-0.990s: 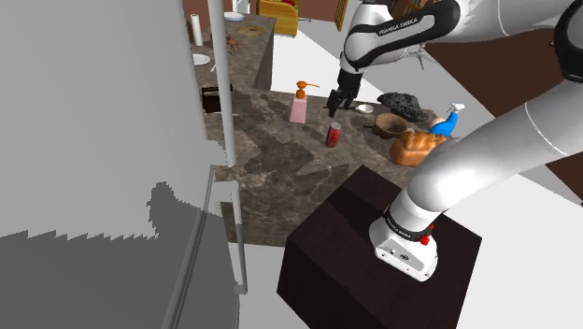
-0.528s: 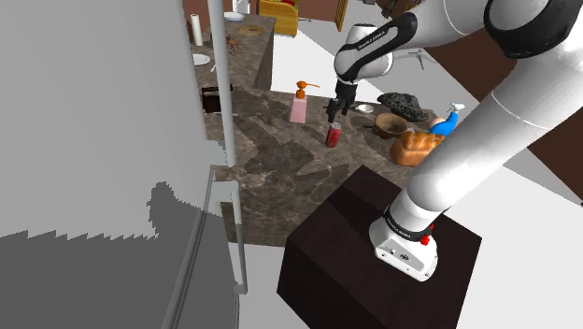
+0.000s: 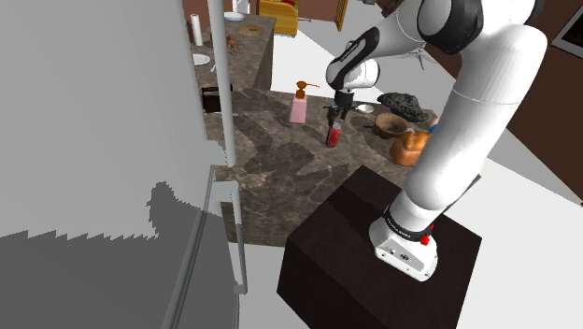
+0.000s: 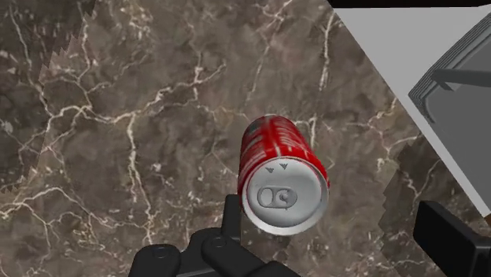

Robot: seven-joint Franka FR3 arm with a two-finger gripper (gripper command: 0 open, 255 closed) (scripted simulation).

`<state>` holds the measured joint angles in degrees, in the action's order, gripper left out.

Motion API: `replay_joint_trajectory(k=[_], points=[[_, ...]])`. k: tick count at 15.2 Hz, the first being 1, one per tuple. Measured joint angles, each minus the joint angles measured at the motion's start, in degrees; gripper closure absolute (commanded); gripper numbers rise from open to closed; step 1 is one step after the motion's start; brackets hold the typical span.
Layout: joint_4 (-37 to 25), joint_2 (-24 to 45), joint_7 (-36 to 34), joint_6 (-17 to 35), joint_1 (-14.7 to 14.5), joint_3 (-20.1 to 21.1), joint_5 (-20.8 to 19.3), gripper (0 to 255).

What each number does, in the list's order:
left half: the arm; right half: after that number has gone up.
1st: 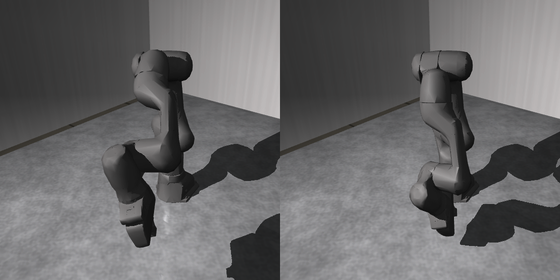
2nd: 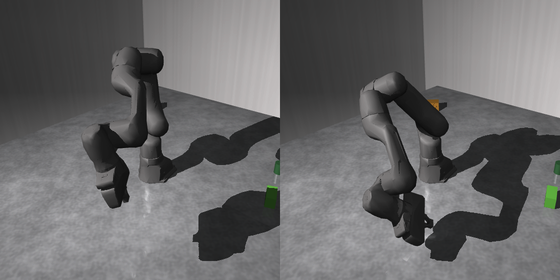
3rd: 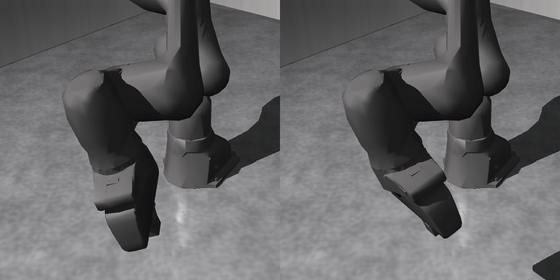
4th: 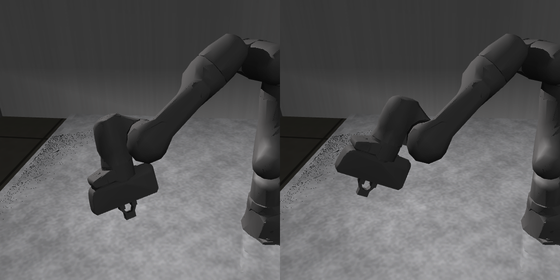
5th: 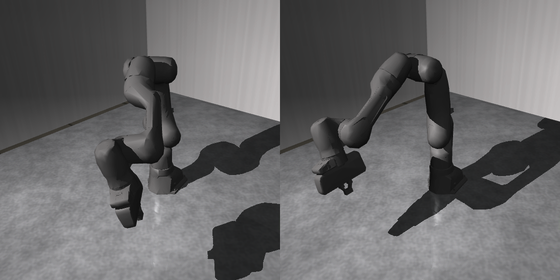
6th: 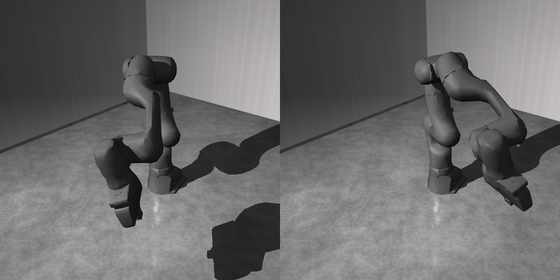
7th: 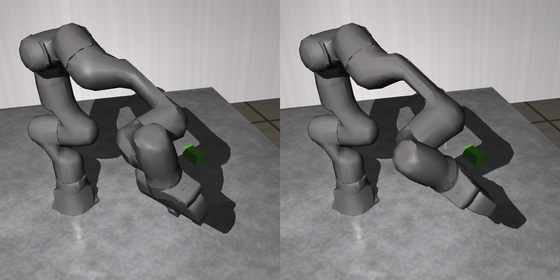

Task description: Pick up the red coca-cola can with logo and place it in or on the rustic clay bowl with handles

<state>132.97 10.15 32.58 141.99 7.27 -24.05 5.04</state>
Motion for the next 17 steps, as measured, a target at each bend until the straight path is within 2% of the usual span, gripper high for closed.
replay_joint_trajectory(k=[2, 9, 15, 16, 17], points=[[-1.8, 4.0, 2.6, 1.8, 1.3, 0.5, 2.3, 0], [-2.6, 9.2, 5.2, 5.8, 2.9, 2.2, 5.7, 0], [-2.6, 9.7, 5.6, 6.4, 3.1, 2.4, 6.1, 0], [-2.6, 9.7, 5.6, 6.4, 3.1, 2.4, 6.1, 255], [-2.6, 9.7, 5.6, 6.3, 3.1, 2.4, 6.1, 255]])
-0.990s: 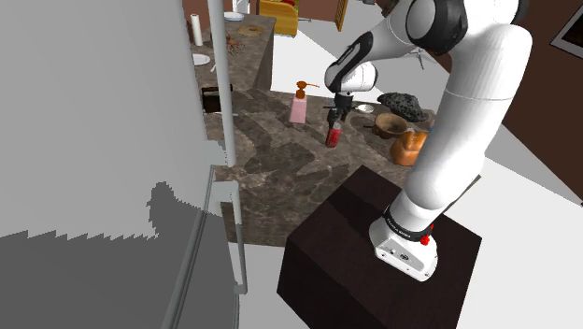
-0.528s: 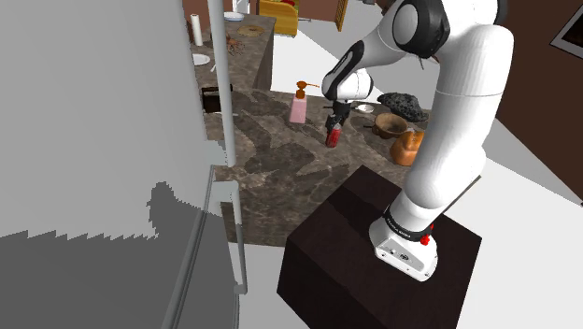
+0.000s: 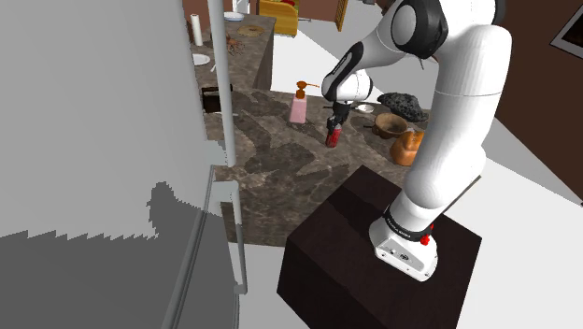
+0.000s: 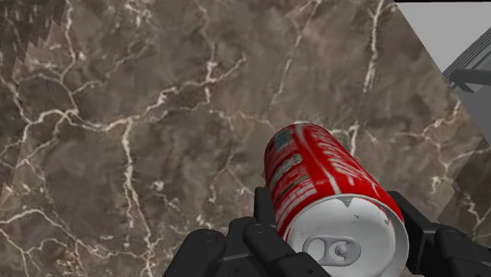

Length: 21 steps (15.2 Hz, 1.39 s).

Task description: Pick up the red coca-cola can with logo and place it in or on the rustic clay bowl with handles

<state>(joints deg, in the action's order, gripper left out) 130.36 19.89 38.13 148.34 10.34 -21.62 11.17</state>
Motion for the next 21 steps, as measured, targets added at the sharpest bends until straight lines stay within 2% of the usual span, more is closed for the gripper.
replay_joint_trajectory(k=[10, 21], points=[[0.0, -0.3, -0.1, -0.3, -0.1, -0.1, -0.2, 255], [-0.1, -7.7, -3.6, -7.1, -2.1, -2.8, -5.3, 255]])
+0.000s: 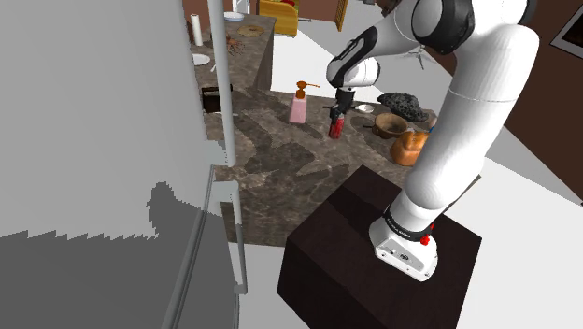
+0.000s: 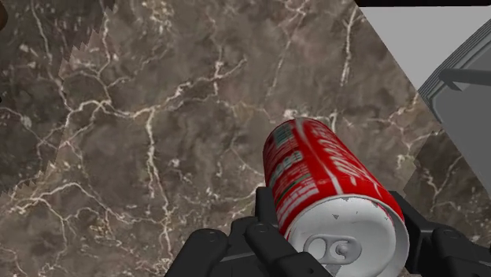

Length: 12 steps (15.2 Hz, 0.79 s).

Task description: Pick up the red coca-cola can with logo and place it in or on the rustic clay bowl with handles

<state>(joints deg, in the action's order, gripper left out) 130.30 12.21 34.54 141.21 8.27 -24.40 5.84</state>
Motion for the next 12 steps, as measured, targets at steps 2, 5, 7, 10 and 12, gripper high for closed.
replay_joint_trajectory(k=[2, 5, 7, 10, 12], points=[[-0.5, -1.0, -0.6, -1.4, -0.2, -0.2, -0.7, 255], [-0.6, -3.2, -1.4, -3.4, -0.5, -0.7, -2.2, 255], [-1.4, -4.1, -1.8, -5.0, -0.6, -0.9, -2.8, 255], [-1.7, -6.1, -2.7, -7.2, -0.9, -1.1, -4.1, 255], [-2.4, -7.0, -3.1, -8.7, -1.0, -1.2, -4.6, 255]])
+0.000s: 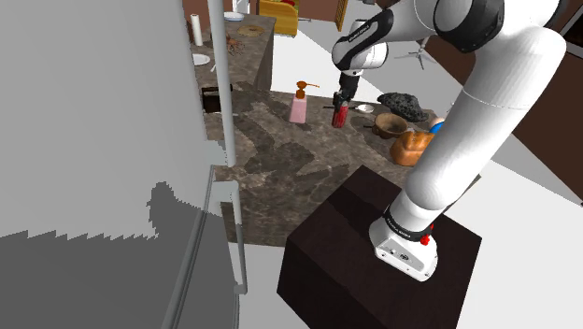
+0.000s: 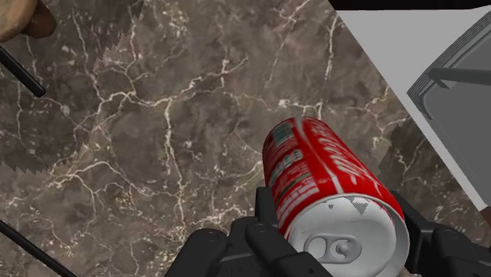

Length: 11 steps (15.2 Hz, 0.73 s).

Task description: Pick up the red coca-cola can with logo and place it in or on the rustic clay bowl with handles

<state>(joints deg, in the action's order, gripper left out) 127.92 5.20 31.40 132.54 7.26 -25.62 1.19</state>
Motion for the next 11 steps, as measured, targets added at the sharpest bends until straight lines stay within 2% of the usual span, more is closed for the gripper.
replay_joint_trajectory(k=[9, 11], points=[[-2.8, -4.0, -1.4, -6.3, -0.2, -0.2, -2.2, 255], [-3.1, -4.0, 0.3, -6.7, 0.6, -1.0, -2.2, 255]])
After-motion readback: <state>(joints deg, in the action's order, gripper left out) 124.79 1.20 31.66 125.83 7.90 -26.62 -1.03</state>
